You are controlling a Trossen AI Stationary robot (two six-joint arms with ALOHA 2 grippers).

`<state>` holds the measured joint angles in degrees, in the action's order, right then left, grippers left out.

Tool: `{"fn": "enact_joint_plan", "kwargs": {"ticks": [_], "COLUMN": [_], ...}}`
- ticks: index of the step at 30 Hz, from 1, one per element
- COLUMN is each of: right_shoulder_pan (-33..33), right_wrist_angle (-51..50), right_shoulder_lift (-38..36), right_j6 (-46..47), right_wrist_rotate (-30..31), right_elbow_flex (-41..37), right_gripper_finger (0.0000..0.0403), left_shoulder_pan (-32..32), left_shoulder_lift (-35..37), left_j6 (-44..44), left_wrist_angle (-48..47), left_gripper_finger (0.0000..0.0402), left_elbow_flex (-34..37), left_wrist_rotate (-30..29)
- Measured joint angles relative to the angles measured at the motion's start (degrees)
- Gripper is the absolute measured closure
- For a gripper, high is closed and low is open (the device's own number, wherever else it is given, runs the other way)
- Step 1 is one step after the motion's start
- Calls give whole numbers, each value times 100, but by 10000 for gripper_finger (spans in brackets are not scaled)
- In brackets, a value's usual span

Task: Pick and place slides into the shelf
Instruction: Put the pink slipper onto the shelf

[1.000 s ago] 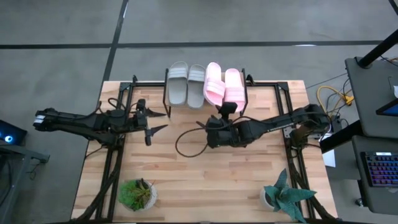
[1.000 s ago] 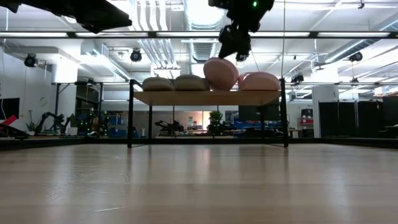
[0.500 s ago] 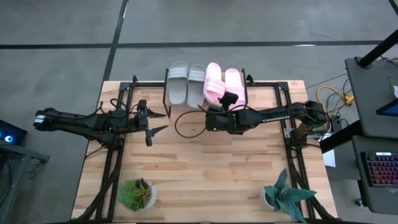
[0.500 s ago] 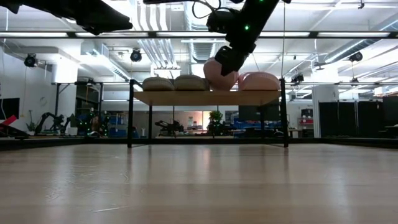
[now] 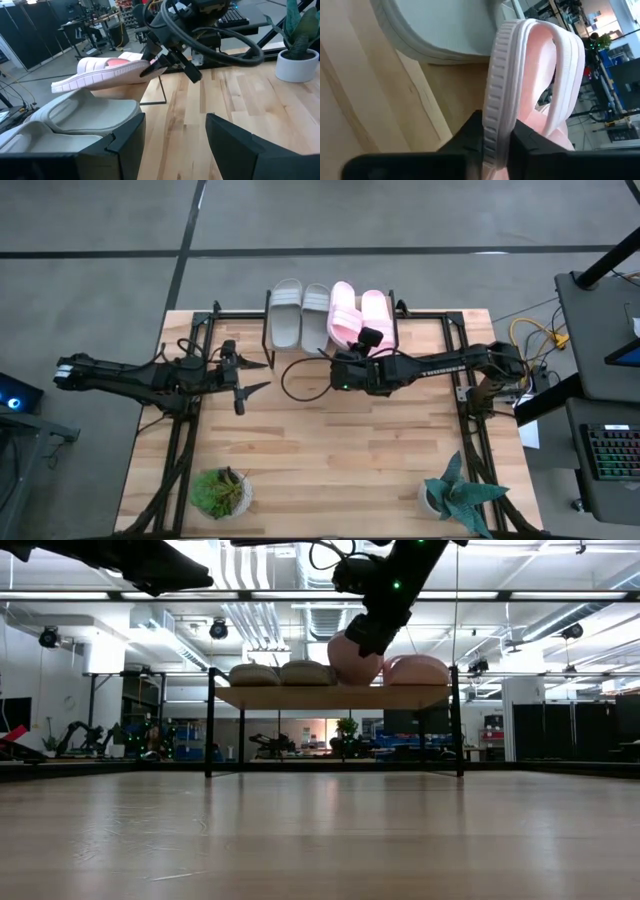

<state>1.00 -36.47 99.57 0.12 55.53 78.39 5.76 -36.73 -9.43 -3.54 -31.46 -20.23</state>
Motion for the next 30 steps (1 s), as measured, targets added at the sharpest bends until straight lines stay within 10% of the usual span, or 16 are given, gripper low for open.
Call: {"fn": "enact_joint_plan", "kwargs": {"ticks": [30], "right_shoulder_pan": [1289], "right_wrist_angle": [-210], "right_shoulder_lift": [128], "right_j6": [-600], "right_wrist_rotate": [1933], "right_elbow_flex": [896], "right_gripper_finger": [374], "left_shoulder_pan": [-1], "left_shoulder_lift": [94], "left_j6": [-1], "left_wrist_angle": [-9], "left_gripper_finger": [209], "left_elbow_flex": [2], "left_wrist_rotate": [0]}}
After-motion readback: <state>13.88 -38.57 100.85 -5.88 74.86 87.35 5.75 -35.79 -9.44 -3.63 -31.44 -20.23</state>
